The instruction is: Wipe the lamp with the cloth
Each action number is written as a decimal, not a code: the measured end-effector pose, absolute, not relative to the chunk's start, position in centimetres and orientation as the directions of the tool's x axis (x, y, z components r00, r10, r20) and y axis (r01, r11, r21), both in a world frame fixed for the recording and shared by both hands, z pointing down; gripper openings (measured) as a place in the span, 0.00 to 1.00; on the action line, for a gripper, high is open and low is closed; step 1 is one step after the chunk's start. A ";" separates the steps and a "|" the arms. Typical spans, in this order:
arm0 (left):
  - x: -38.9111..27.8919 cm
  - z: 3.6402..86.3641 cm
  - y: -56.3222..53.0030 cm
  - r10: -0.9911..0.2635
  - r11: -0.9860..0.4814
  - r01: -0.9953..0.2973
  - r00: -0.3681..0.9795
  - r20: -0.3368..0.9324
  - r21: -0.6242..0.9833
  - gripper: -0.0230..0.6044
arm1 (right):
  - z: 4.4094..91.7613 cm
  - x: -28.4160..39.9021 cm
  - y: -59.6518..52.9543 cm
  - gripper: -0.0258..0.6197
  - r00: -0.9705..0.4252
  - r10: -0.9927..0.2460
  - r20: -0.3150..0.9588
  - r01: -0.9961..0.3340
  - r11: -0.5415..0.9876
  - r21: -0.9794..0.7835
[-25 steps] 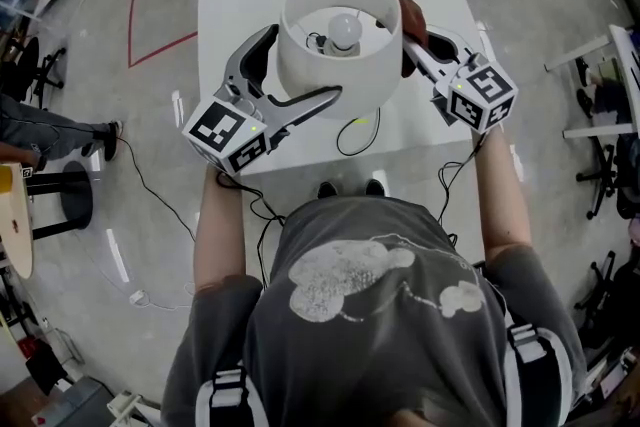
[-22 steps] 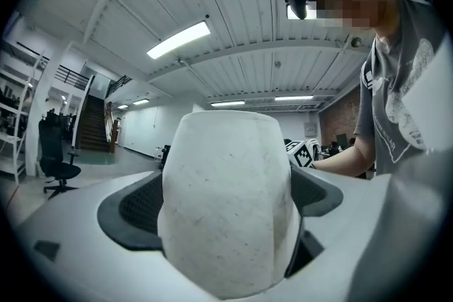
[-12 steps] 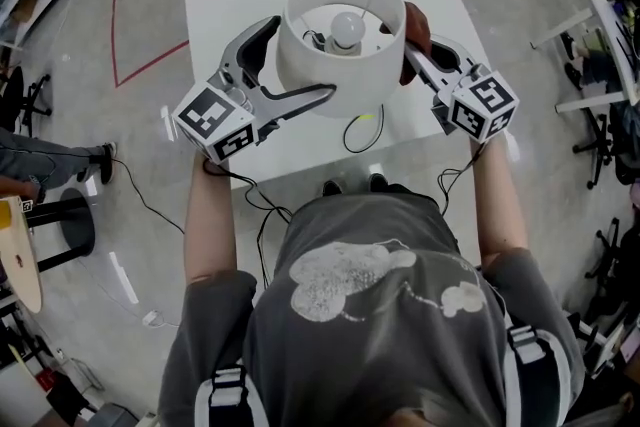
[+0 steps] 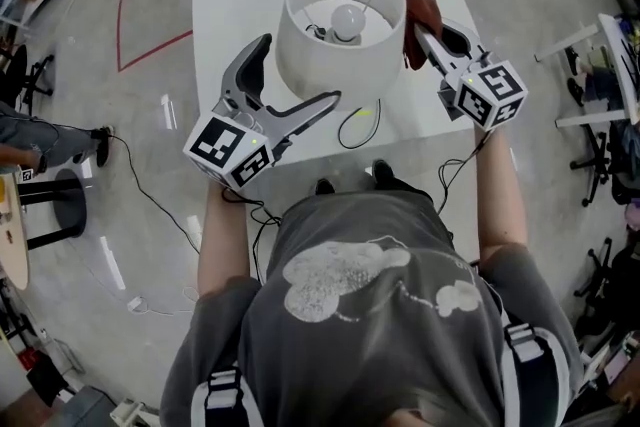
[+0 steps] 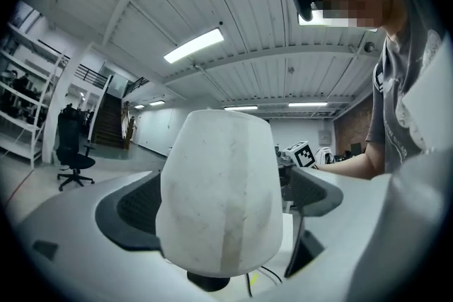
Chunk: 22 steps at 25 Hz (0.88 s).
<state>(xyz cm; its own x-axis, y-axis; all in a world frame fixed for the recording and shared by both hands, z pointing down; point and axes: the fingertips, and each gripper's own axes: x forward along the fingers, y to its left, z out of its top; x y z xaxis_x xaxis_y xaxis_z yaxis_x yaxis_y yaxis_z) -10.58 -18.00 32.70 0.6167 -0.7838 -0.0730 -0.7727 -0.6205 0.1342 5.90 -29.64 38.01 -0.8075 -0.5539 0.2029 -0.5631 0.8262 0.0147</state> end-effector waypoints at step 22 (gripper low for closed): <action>-8.4 32.0 -18.7 -0.971 -0.231 -0.972 0.228 -0.071 0.037 1.00 | 33.3 -1.4 -31.7 0.13 -0.973 -0.179 0.147 -0.159 0.978 0.133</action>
<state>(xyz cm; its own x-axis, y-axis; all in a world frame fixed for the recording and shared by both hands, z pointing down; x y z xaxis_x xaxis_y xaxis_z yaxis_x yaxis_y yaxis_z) -8.36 -18.74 31.98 0.2280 -0.9711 -0.0707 -0.9723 -0.2309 0.0368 -1.44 -31.72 33.30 -0.9729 -0.1785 0.1472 -0.1595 0.9783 0.1326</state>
